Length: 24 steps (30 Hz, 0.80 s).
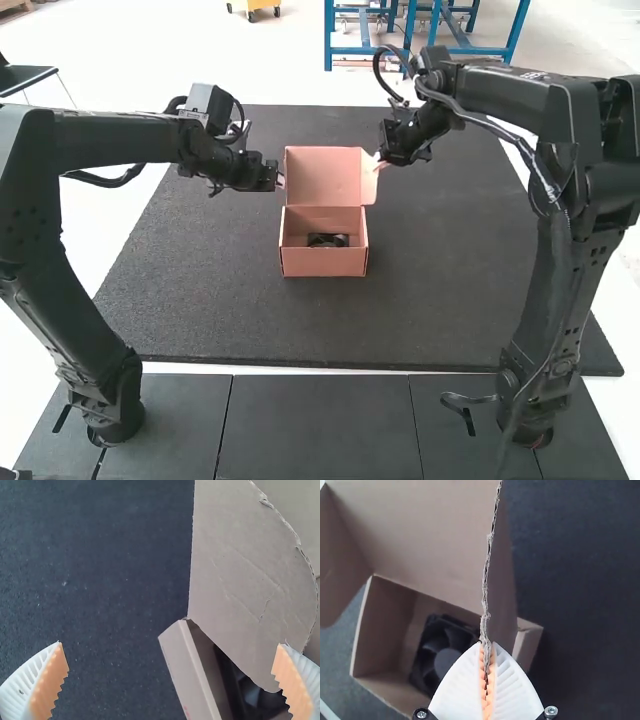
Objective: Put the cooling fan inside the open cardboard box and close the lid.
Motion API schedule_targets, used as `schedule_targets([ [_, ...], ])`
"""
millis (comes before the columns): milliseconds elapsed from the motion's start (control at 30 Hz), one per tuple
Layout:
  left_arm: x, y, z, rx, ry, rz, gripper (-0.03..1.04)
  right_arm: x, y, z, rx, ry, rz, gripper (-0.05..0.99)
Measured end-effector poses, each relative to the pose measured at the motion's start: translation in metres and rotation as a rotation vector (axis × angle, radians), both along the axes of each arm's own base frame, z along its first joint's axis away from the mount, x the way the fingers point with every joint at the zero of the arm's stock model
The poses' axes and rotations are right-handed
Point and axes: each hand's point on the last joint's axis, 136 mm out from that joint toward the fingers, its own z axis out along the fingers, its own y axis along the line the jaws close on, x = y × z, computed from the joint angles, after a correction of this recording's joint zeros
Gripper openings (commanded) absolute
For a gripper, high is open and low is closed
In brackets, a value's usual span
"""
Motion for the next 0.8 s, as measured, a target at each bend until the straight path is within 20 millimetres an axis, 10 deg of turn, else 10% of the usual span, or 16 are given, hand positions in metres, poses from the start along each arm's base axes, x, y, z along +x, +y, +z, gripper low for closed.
schedule_targets([
  [800, -0.006, 0.002, -0.006, 0.008, 0.035, 0.002, 0.96, -0.031, 0.022, -0.01, 0.013, 0.124, 0.056, -0.01],
])
